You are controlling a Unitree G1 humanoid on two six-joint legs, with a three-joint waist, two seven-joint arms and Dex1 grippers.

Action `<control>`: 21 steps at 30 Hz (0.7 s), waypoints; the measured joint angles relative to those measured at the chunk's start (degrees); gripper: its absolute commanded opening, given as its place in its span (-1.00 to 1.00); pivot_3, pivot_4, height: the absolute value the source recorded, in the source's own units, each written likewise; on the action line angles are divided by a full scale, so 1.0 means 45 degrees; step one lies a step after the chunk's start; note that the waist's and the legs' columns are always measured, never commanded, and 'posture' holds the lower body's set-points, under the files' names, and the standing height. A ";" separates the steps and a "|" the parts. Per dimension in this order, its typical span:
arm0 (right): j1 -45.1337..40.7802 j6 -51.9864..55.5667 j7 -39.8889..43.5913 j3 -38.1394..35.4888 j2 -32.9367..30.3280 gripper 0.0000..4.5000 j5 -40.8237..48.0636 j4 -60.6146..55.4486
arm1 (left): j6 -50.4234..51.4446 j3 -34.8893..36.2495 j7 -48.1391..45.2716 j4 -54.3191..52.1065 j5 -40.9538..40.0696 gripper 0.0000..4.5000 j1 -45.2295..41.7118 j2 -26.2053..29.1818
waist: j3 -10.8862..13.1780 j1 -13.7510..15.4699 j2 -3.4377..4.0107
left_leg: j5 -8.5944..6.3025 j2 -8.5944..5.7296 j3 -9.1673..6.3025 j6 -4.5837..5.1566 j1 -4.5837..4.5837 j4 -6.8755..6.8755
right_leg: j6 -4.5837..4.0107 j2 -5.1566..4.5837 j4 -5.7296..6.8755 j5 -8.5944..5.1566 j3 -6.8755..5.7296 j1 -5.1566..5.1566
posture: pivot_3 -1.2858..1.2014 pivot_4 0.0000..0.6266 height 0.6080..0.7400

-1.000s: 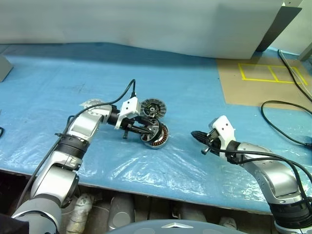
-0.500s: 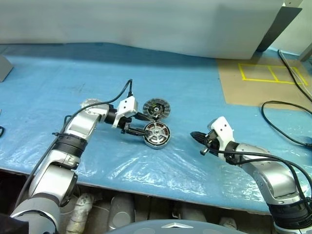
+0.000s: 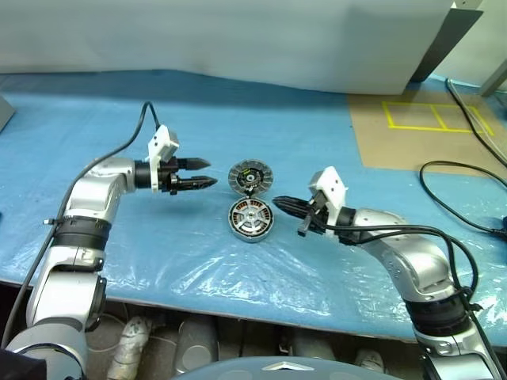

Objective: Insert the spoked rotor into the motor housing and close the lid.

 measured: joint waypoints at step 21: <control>-0.1593 -0.3044 0.1325 0.2432 0.0417 -1.00 -0.2453 0.3881 | 0.0528 0.0126 0.1621 -0.1625 -0.0353 0.35 0.0829 -0.0160 | -0.0014 0.0049 -0.0009 | -0.0002 0.0013 -0.0028 0.0004 0.0079 0.0030 | -0.0002 -0.0013 -0.0001 -0.0003 -0.0028 0.0115 | 0.03 -0.52 1.00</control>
